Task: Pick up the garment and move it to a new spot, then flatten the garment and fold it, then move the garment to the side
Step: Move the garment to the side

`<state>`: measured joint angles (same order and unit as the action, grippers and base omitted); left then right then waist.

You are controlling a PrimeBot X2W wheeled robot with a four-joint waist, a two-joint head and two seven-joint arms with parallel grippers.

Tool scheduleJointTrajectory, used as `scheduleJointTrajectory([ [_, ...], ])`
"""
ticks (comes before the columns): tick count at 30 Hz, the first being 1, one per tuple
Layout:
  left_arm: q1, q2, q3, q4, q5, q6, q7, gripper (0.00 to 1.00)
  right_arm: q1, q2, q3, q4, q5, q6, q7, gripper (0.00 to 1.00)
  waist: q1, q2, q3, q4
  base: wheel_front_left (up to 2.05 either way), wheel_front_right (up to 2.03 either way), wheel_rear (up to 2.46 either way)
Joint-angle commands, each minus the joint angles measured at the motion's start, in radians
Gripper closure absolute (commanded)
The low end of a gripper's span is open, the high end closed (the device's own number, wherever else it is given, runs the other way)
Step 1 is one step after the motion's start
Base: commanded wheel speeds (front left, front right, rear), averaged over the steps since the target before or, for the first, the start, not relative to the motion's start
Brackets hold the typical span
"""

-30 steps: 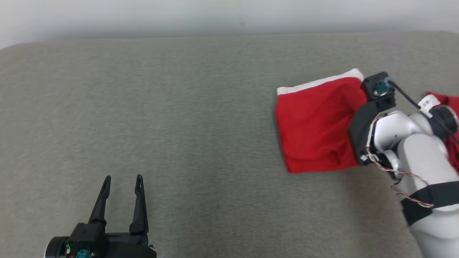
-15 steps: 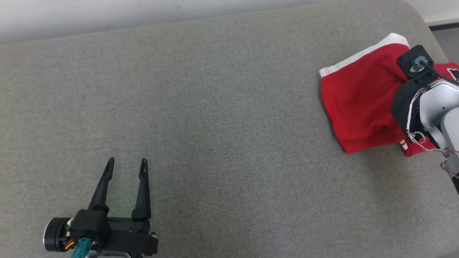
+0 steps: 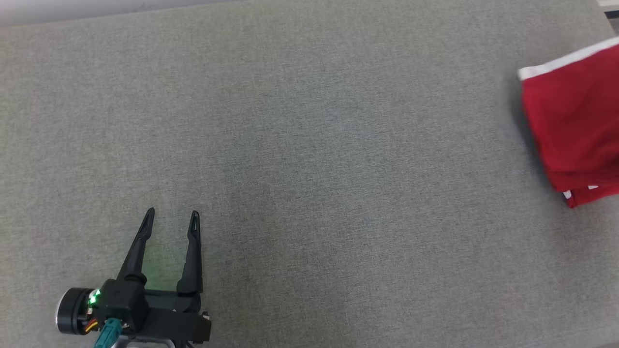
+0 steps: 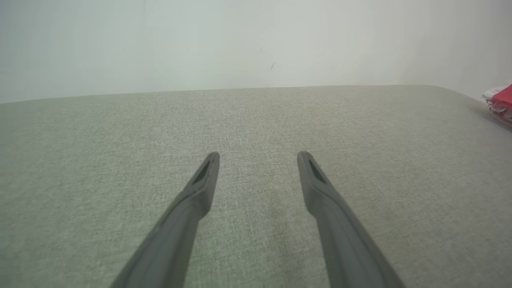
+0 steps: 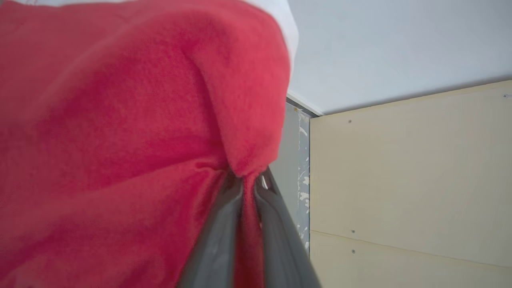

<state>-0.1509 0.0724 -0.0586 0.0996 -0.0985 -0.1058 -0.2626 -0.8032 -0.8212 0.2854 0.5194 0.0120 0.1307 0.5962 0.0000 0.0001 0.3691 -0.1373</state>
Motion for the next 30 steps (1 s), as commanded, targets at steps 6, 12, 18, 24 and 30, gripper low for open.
scheduleJointTrajectory([
  [6,-0.021,0.011,-0.008,-0.006,0.012,-0.005,-0.003,0.00,0.047,0.014,-0.120,0.038,-0.071,-0.001,-0.082,1.00,0.0000,-0.0001,0.031,0.027,0.00,0.00,0.00],
  [12,-0.030,0.013,-0.018,-0.001,0.016,-0.006,-0.003,0.00,0.088,0.053,-0.235,0.065,-0.149,-0.001,-0.144,0.00,0.0000,-0.0001,0.039,0.041,0.00,0.00,0.00],
  [18,-0.027,0.006,-0.022,-0.002,0.011,-0.001,-0.003,0.00,0.140,0.123,-0.379,0.066,-0.185,-0.001,-0.204,0.00,0.0000,-0.0001,0.009,0.048,0.00,0.00,0.00],
  [24,-0.012,-0.002,-0.030,-0.030,0.003,-0.002,-0.003,0.00,0.212,0.234,-0.499,0.001,-0.164,-0.002,-0.290,0.00,0.0000,-0.0001,-0.039,0.049,0.00,0.00,0.00],
  [30,0.027,-0.012,-0.036,-0.040,-0.016,-0.001,-0.003,0.00,0.320,0.388,-0.554,-0.135,-0.102,-0.001,-0.406,0.00,0.0000,-0.0001,-0.122,0.053,0.00,0.00,0.00],
])
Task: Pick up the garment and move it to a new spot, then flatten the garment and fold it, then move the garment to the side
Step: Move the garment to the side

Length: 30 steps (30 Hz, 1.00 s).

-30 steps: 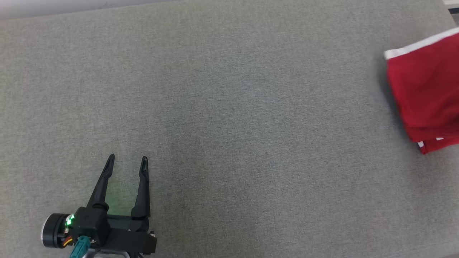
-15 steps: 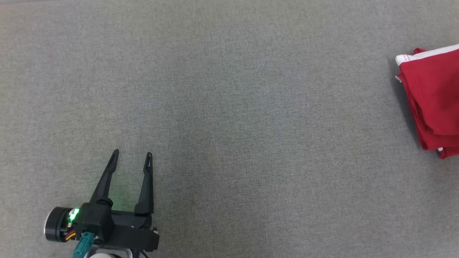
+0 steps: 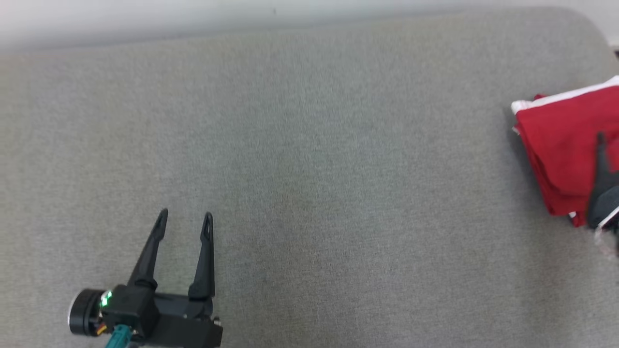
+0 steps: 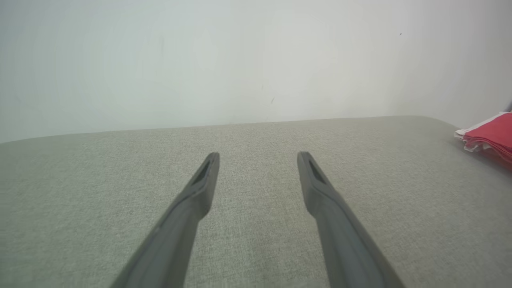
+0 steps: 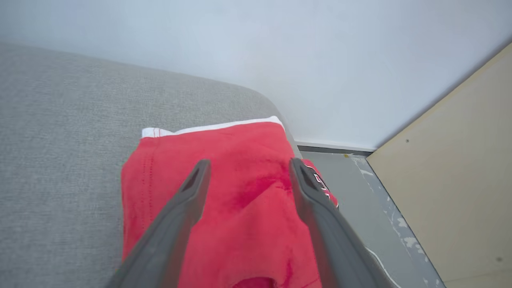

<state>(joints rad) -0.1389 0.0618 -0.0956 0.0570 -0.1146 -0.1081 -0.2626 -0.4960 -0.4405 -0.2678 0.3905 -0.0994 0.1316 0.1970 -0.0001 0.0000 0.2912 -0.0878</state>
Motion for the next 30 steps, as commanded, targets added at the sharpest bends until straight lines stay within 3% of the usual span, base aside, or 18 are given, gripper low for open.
scheduleJointTrajectory([
  [1,0.021,-0.002,0.002,0.006,0.004,0.005,-0.003,0.00,0.035,0.028,0.001,-0.032,0.011,-0.003,-0.023,0.00,0.0001,0.0000,-0.060,0.005,0.00,0.00,0.00],
  [4,0.042,-0.005,0.004,0.022,0.003,0.014,-0.003,0.00,0.102,0.096,0.004,-0.111,0.047,-0.003,-0.064,0.00,0.0001,0.0000,-0.105,0.011,0.00,0.00,0.00],
  [15,0.115,-0.010,0.032,0.042,-0.026,0.030,-0.003,0.00,0.361,0.244,0.117,-0.308,0.213,-0.003,-0.214,0.00,0.0001,0.0000,-0.219,0.053,0.00,0.00,0.00],
  [20,0.139,-0.011,0.054,0.057,-0.069,0.041,-0.003,0.00,0.431,0.306,0.162,-0.307,0.241,-0.003,-0.281,0.00,0.0001,0.0000,-0.244,0.067,0.00,0.00,0.00],
  [30,0.192,-0.012,0.064,0.100,-0.111,0.049,-0.003,0.00,0.491,0.367,0.233,-0.233,0.229,-0.003,-0.352,0.00,0.0001,0.0000,-0.288,0.071,0.00,0.00,0.00],
])
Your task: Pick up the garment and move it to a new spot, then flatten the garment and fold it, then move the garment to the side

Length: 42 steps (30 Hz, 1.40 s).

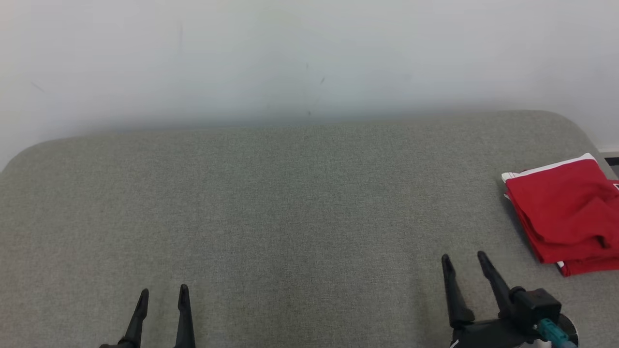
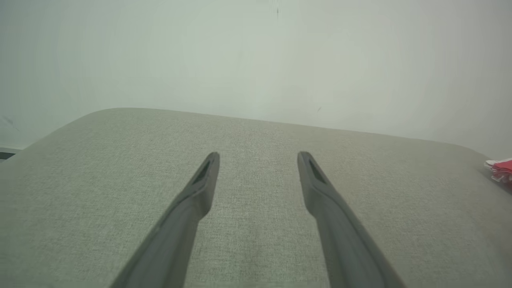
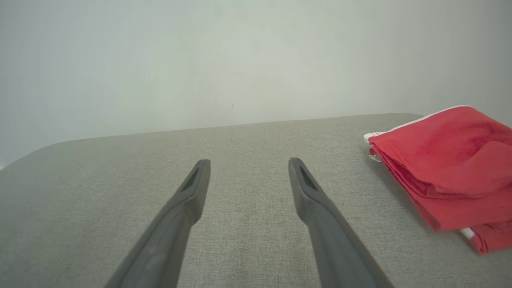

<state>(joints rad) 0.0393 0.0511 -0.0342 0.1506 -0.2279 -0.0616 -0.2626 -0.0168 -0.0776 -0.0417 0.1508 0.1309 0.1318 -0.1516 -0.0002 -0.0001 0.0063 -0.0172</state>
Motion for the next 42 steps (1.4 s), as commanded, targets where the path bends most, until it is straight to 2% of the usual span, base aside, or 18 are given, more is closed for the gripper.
scheduleJointTrajectory([
  [1,0.016,-0.001,0.004,0.011,-0.003,0.004,-0.003,0.00,0.015,-0.002,0.017,0.015,-0.010,-0.003,0.000,0.00,0.0002,0.0001,-0.004,0.000,0.00,0.00,0.00],
  [14,0.037,-0.001,0.014,0.070,-0.034,0.039,-0.003,0.00,0.026,0.019,0.039,0.073,-0.019,-0.003,-0.023,0.00,0.0002,0.0001,-0.006,0.000,0.00,0.00,0.00],
  [38,0.020,-0.001,0.020,0.082,-0.026,0.046,-0.003,0.00,0.007,0.029,0.025,0.084,-0.025,-0.003,-0.035,0.00,0.0002,0.0001,-0.006,-0.006,0.00,0.00,0.00],
  [39,0.023,0.000,0.017,0.083,-0.025,0.044,0.000,1.00,0.012,0.025,0.027,0.086,-0.023,0.000,-0.026,1.00,0.0002,0.0001,-0.006,-0.006,0.00,0.00,0.00],
  [42,0.028,-0.001,0.016,0.108,-0.027,0.043,0.003,1.00,0.023,0.025,0.027,0.113,-0.020,0.000,-0.022,1.00,0.0002,0.0001,-0.006,-0.006,0.00,0.00,0.00],
])
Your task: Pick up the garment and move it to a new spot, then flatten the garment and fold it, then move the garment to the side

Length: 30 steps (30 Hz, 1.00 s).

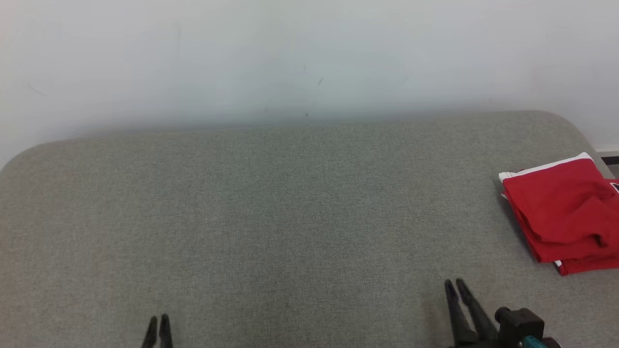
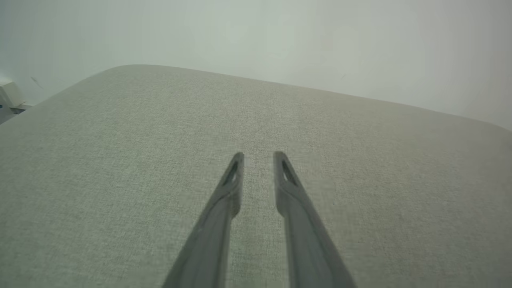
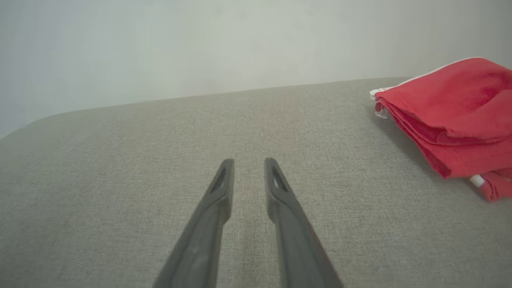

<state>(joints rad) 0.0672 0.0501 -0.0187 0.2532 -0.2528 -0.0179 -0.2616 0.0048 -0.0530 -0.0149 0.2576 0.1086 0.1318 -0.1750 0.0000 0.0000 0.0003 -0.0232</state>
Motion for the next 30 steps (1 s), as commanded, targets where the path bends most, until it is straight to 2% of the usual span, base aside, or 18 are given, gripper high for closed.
scheduleJointTrajectory([
  [1,0.001,-0.001,0.001,0.013,-0.006,-0.001,0.004,1.00,0.005,0.000,-0.001,0.015,0.008,0.000,0.002,1.00,0.0000,0.0000,0.000,0.000,0.00,0.00,0.00],
  [30,-0.061,0.000,0.046,0.006,-0.467,-0.039,0.131,1.00,-0.036,0.001,-0.035,0.006,0.517,0.000,0.100,1.00,0.0000,0.0000,0.001,0.005,0.00,0.00,0.00],
])
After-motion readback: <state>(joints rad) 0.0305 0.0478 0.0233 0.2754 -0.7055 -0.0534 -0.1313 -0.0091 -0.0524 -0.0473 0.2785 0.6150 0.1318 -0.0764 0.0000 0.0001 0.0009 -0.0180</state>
